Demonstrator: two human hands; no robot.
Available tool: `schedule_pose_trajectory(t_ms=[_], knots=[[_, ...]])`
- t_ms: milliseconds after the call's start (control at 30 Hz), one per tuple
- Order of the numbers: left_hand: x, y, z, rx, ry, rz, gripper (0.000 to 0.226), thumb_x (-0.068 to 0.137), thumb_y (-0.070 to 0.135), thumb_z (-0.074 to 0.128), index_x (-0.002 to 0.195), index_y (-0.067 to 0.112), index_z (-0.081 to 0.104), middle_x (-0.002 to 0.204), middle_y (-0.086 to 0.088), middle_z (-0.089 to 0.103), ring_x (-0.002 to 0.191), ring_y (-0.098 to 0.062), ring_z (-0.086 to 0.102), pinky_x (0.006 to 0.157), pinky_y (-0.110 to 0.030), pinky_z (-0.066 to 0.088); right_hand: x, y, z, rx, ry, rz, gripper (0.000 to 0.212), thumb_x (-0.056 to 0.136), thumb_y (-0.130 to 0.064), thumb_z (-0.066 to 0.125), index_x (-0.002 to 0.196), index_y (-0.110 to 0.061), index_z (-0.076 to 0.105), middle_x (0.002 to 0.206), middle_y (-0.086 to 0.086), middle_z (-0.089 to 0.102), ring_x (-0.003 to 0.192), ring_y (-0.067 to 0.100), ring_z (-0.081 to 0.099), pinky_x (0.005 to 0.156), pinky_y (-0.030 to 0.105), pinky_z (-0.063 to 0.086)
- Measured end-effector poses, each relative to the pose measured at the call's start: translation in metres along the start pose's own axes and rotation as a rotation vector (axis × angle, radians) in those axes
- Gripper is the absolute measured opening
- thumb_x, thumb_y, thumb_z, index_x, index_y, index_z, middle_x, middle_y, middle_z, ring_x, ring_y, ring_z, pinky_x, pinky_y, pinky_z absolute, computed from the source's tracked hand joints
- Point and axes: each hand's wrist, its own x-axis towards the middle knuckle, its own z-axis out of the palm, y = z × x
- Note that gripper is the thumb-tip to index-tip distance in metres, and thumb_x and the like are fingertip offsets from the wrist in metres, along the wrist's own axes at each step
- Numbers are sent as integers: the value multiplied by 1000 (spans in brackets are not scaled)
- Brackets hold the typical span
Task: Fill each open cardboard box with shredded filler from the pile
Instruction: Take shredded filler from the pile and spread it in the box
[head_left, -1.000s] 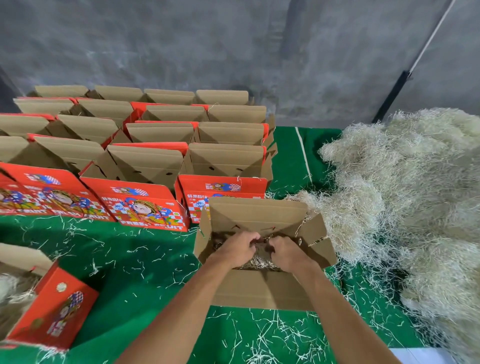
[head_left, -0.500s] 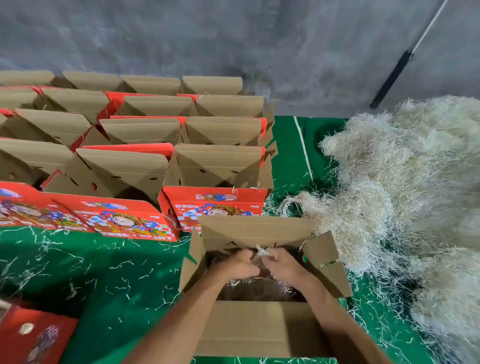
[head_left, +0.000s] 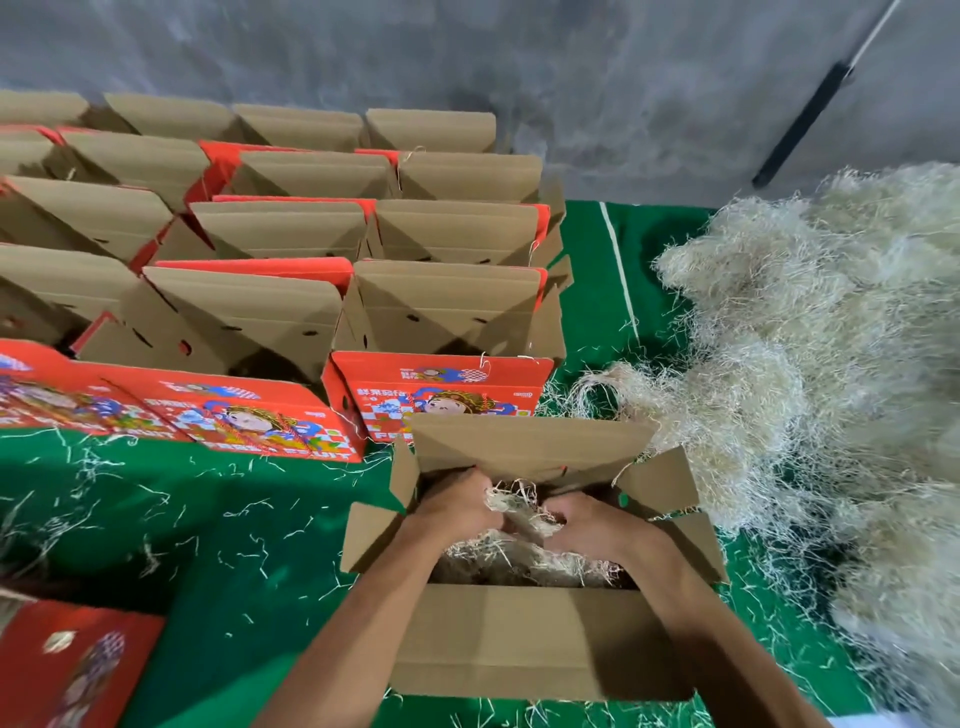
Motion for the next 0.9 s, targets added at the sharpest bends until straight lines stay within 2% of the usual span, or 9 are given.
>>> schedule_pose_trajectory(t_ms=[33, 100, 267, 433, 600, 667, 767, 833, 900], knots=[[-2, 0, 0, 20, 14, -1, 34, 74, 35, 70, 102, 21, 56, 100, -3, 59, 88, -17, 58, 63, -28, 40, -2, -2, -1, -92, -4, 23, 65, 90, -21, 66, 150, -12, 41, 137, 9, 56, 108, 16, 61, 76, 19, 48], [-6, 2, 1, 46, 49, -24, 15, 76, 21, 63, 89, 18, 55, 91, -10, 61, 77, -16, 58, 55, -27, 37, -7, -3, -1, -274, 11, 59, 49, 90, -20, 63, 137, -12, 52, 128, 10, 62, 114, 24, 62, 81, 26, 51], [-12, 5, 6, 222, 178, -86, 28, 87, 4, 53, 104, 22, 65, 112, -5, 70, 104, -25, 66, 85, -33, 52, -14, -2, 15, -561, 101, 94, 31, 90, -8, 54, 120, -6, 63, 119, 15, 68, 110, 31, 66, 78, 29, 48], [-14, 6, 9, 379, 151, -114, 33, 92, 12, 56, 123, 19, 63, 128, -4, 63, 120, -23, 59, 98, -34, 50, -10, 1, 28, -644, 181, 76, 32, 93, -2, 51, 122, -1, 65, 123, 17, 68, 116, 30, 65, 93, 36, 52], [-19, 4, -1, 377, 112, -33, 38, 87, 26, 66, 122, 14, 61, 123, -6, 65, 112, -25, 63, 89, -33, 52, -8, 7, 14, -326, 379, -3, 25, 90, -23, 61, 111, -8, 65, 112, 10, 70, 107, 25, 65, 86, 27, 50], [-23, 6, -4, 353, 178, 37, 38, 83, 31, 70, 118, 18, 61, 118, -3, 66, 107, -24, 63, 85, -31, 49, -11, 6, 11, -287, 413, -95, 27, 90, -29, 62, 111, -12, 66, 105, 4, 69, 100, 22, 67, 77, 24, 51], [-25, 7, -8, 257, 317, 143, 32, 88, 32, 66, 118, 24, 59, 117, -3, 63, 106, -22, 60, 89, -32, 46, -11, -2, 12, -485, 574, -280, 26, 93, -30, 57, 116, -20, 64, 119, 0, 60, 114, 21, 56, 94, 34, 51], [-24, 10, -9, 266, 354, 207, 19, 89, 30, 64, 107, 25, 60, 111, -3, 65, 99, -22, 61, 85, -32, 46, -6, -9, 13, -543, 476, -356, 21, 92, -21, 53, 109, -16, 64, 118, 2, 61, 112, 23, 58, 94, 37, 50], [-24, 14, -6, 312, 297, 218, 10, 88, 26, 62, 97, 24, 60, 106, -4, 66, 97, -23, 61, 82, -33, 47, 1, -13, 16, -585, 318, -301, 19, 89, -11, 52, 103, -10, 64, 112, 8, 64, 107, 28, 61, 90, 38, 51]])
